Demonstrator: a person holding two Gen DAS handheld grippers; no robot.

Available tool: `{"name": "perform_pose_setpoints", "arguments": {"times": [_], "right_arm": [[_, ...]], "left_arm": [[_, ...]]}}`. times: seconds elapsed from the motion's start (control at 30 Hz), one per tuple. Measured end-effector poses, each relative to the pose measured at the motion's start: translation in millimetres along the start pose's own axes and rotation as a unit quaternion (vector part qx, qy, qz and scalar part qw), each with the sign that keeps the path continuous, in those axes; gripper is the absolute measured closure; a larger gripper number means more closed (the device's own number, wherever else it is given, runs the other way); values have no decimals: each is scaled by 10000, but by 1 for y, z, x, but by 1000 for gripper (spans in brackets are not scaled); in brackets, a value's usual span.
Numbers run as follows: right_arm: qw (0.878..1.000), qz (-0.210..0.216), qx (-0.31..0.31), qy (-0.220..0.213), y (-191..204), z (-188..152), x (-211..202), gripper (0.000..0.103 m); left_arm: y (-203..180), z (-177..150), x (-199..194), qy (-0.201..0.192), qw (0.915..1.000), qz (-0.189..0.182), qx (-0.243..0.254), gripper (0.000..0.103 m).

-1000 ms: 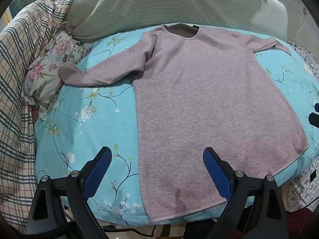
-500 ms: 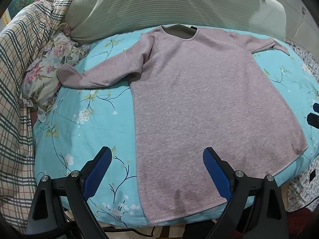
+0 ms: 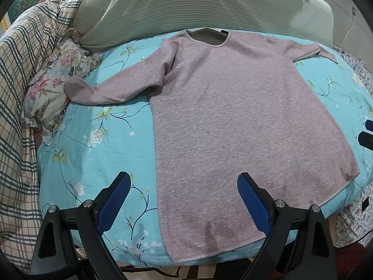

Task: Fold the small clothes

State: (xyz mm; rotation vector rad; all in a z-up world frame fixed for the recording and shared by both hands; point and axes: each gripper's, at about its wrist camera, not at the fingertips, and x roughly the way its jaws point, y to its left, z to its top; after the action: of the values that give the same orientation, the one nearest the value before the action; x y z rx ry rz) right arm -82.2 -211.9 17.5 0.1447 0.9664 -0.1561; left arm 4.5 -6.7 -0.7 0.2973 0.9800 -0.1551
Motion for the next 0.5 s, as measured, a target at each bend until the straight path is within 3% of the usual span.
{"name": "perform_pose_setpoints", "arguments": {"times": [0.33, 0.5], "right_arm": [[9999, 82, 94, -1, -5, 3, 3, 6], [9999, 52, 121, 16, -14, 4, 7, 6]], "left_arm": [[-4, 1, 0, -281, 9996, 78, 14, 9], [-8, 5, 3, -79, 10000, 19, 47, 9]]}}
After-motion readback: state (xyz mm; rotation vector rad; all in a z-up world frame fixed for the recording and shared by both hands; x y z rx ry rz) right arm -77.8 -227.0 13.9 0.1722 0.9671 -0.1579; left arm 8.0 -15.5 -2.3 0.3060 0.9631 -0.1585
